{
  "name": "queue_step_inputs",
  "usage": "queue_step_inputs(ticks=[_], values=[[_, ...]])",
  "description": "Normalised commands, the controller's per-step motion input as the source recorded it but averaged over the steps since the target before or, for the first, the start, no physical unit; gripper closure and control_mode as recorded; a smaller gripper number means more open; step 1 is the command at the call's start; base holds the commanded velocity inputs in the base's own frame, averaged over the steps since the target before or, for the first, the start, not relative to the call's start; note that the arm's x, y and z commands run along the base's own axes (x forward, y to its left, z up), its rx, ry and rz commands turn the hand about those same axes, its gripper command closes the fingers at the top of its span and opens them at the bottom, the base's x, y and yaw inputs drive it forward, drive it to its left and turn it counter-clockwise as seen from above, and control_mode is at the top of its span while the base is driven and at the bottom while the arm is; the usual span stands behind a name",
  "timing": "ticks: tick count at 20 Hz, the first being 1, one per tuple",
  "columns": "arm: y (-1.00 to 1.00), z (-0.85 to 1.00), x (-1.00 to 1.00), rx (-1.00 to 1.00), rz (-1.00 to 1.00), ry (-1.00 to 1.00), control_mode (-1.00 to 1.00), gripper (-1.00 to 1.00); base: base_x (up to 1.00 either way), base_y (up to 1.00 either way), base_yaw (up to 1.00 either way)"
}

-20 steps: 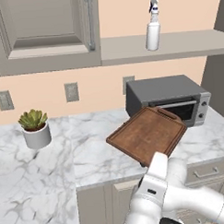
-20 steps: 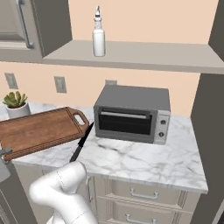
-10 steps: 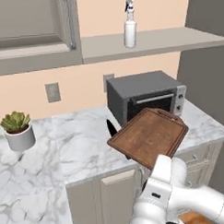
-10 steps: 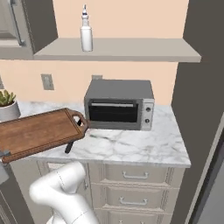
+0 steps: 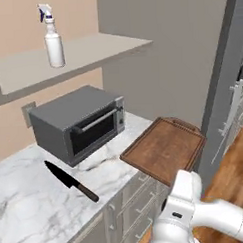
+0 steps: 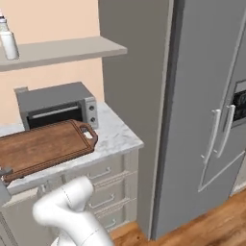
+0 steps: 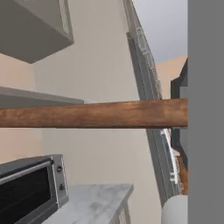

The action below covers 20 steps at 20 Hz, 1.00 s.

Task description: Move the cutting board and knife to the sink. Then move spray from the shelves to the counter.

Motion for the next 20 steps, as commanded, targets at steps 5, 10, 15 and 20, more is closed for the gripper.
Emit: queue_step_inputs(ticks=[5, 10, 15, 20], values=[[0.0, 0.0, 0.0, 0.0, 0.0, 0.0, 1.0, 1.0, 0.0, 0.0, -0.91], [0.0, 0.0, 0.0, 0.0, 0.0, 0.0, 1.0, 1.0, 0.0, 0.0, -0.94], [0.0, 0.0, 0.0, 0.0, 0.0, 0.0, 1.0, 1.0, 0.07, 0.0, -0.86], [0.0, 0.0, 0.0, 0.0, 0.0, 0.0, 1.0, 1.0, 0.06, 0.0, -0.87]])
